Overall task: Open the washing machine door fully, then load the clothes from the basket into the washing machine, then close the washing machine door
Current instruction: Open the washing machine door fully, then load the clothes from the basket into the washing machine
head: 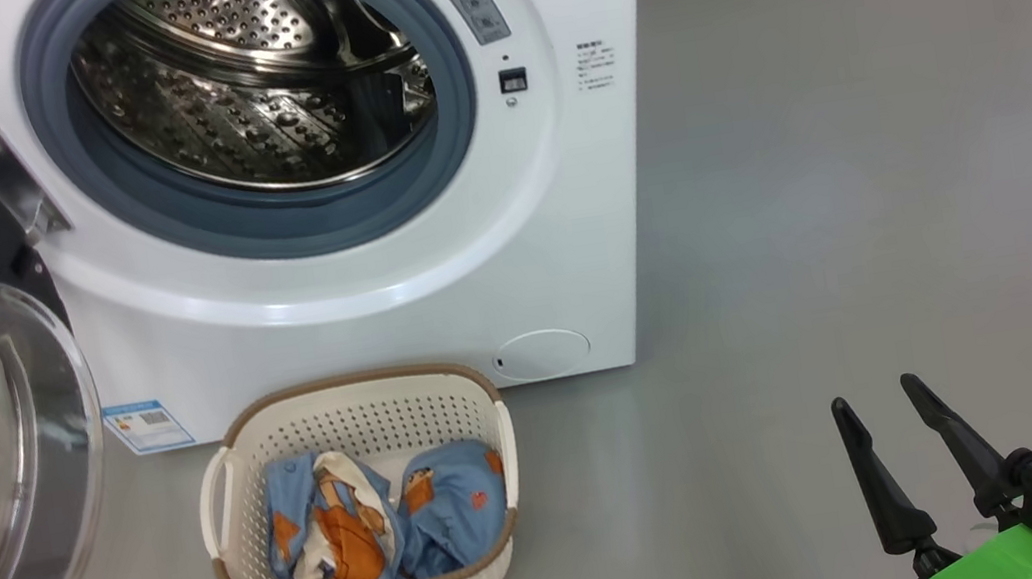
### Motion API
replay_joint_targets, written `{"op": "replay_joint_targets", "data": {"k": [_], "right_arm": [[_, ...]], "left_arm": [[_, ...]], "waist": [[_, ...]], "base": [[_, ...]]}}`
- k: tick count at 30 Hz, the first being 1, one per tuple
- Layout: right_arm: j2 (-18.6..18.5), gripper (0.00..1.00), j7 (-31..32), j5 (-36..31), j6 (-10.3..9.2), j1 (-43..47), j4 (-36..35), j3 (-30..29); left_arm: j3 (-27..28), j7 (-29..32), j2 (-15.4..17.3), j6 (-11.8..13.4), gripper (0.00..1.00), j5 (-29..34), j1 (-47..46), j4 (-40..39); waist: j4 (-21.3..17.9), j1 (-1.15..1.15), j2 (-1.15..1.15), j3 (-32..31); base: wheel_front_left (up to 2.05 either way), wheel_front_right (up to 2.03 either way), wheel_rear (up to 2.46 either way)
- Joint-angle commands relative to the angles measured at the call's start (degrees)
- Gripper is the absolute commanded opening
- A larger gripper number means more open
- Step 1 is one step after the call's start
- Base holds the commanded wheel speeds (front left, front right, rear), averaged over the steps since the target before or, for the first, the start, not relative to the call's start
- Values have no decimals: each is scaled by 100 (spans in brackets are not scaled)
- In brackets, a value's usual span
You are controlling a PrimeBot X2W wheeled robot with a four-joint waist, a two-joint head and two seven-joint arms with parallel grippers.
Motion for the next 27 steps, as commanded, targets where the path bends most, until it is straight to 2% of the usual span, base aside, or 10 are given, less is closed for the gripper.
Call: {"op": "replay_joint_targets", "data": {"k": [1,9,27], "right_arm": [[-48,100,-70,-7,9,-64,-132,147],[-86,100,-70,35,9,-101,-139,153],[-85,100,-70,79,9,-145,-103,141]], "left_arm": [[182,-76,78,30,100,-31,-281,-97],[212,-108,78,39,100,-49,-329,-173],[151,-127,42,14,100,-72,-446,-84]], "waist": [[3,0,0,7],[-3,0,0,71],[-40,0,0,166]], "base": [[100,-193,92],[77,-119,41],[4,-4,0]]}}
